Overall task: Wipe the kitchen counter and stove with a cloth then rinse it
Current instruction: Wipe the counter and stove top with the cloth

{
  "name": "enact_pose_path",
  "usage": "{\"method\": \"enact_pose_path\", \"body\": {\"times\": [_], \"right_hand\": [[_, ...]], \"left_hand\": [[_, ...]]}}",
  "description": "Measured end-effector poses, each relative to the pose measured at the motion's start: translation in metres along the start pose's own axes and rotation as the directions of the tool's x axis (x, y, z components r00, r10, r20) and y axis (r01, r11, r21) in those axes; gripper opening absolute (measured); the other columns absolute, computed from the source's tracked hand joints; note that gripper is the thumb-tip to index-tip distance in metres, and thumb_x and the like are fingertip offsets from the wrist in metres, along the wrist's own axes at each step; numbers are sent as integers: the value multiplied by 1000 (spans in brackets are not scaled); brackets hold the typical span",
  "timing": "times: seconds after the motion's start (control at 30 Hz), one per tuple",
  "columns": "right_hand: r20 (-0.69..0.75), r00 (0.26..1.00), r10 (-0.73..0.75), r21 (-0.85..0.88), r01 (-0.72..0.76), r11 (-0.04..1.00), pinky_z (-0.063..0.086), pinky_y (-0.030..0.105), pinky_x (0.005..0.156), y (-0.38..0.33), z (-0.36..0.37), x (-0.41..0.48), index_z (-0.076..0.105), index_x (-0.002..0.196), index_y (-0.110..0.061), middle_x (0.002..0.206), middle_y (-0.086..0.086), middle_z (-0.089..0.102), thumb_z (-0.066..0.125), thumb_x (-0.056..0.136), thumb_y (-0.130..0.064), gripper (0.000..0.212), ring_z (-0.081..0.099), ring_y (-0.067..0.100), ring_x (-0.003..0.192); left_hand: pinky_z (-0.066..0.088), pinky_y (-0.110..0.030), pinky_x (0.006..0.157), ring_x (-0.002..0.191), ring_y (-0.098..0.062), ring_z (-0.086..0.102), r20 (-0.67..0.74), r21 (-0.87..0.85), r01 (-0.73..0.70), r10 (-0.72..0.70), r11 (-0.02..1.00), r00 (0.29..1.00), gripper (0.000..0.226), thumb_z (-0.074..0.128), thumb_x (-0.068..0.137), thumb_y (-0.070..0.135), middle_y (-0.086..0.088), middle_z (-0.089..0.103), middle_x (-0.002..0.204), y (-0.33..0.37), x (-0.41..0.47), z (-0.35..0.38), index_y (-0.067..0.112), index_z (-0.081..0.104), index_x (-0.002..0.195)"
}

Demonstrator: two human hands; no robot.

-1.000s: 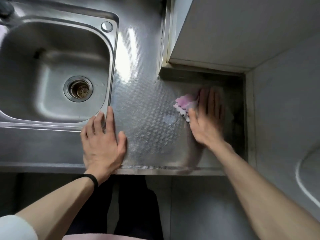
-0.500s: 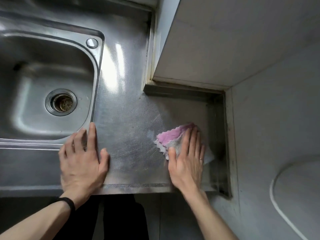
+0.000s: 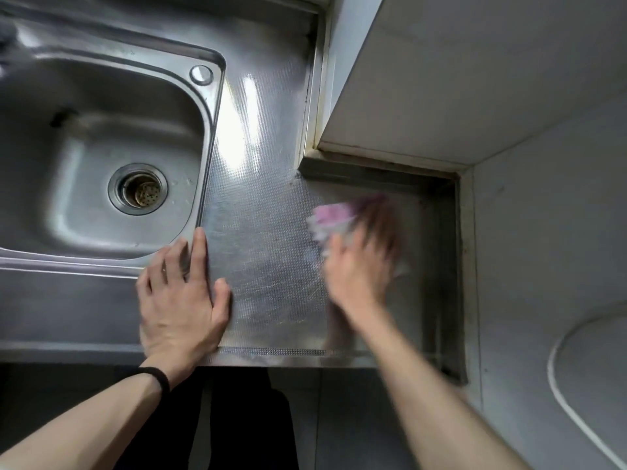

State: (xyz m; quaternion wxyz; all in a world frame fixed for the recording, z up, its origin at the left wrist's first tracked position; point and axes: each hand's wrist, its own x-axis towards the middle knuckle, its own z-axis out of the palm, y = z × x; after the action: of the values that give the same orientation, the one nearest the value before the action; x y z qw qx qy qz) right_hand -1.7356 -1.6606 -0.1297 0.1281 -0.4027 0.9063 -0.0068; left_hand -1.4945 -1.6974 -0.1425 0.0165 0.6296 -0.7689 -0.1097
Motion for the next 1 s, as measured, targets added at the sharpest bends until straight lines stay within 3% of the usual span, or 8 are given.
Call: {"method": "enact_pose_path", "body": {"times": [0.13,0.3,0.43,0.53,0.67,0.73,0.83,1.0], "right_hand": [[66,924,-376,44,373,927,-16,45,127,-75,26,-68,-8,165,-11,172,9,-22,18,104,-50,77,-26,21,158],[92,874,-477,59,473,879,-13,41,129,-54,21,-52,-5,166,-19,173,0,-18,22,107,-48,71,-20,12,159],[44,947,-319,42,317,947,-4,44,131,3,13,-39,0,167,-19,175,1,-9,20,106,-47,70,-11,14,161],[-7,987,-162,5,162,987,12,53,129,43,9,-45,13,166,-11,175,9,9,23,102,-46,74,10,26,161],[-86,995,50,55,-45,997,20,60,125,8,20,-82,17,164,-3,172,18,13,29,101,-42,75,16,34,160],[-45,995,-91,45,93,995,13,56,128,-33,34,-115,16,164,-4,174,15,7,30,102,-41,73,7,29,162],[23,923,-384,-8,384,923,8,52,129,-88,51,-153,17,165,-6,175,12,5,33,102,-39,73,6,27,162],[73,879,-471,-11,473,881,7,51,129,-123,47,-117,14,165,-10,175,9,3,32,101,-43,75,3,22,162]], "left_hand": [[32,-58,113,135,-43,42,-4,-1,-3,3,1000,1000,81,42,89,46,-21,44,149,-2,-1,1,17,28,164],[31,-58,115,136,-42,42,38,-15,-11,12,1000,999,80,41,91,47,-20,45,150,-2,0,-6,16,29,164],[27,-54,121,143,-36,35,135,-59,-10,17,998,991,80,39,94,48,-15,40,156,-4,0,-14,19,21,166],[26,-51,124,147,-33,33,212,-160,-59,93,985,973,80,37,94,48,-12,36,160,-20,3,-24,21,21,167],[24,-48,126,150,-32,35,254,-169,-157,197,973,947,74,28,94,47,-11,40,162,-59,11,-41,18,34,162],[23,-48,127,152,-33,34,283,-115,-190,215,975,935,71,27,95,46,-10,41,162,-80,15,-47,18,38,160],[29,-49,122,146,-35,42,291,-44,-251,253,967,923,65,31,96,45,-11,50,156,-111,24,-50,19,51,153],[34,-48,114,132,-35,54,277,59,-283,256,957,926,55,38,95,44,-9,64,139,-155,46,-52,17,64,136]]}}
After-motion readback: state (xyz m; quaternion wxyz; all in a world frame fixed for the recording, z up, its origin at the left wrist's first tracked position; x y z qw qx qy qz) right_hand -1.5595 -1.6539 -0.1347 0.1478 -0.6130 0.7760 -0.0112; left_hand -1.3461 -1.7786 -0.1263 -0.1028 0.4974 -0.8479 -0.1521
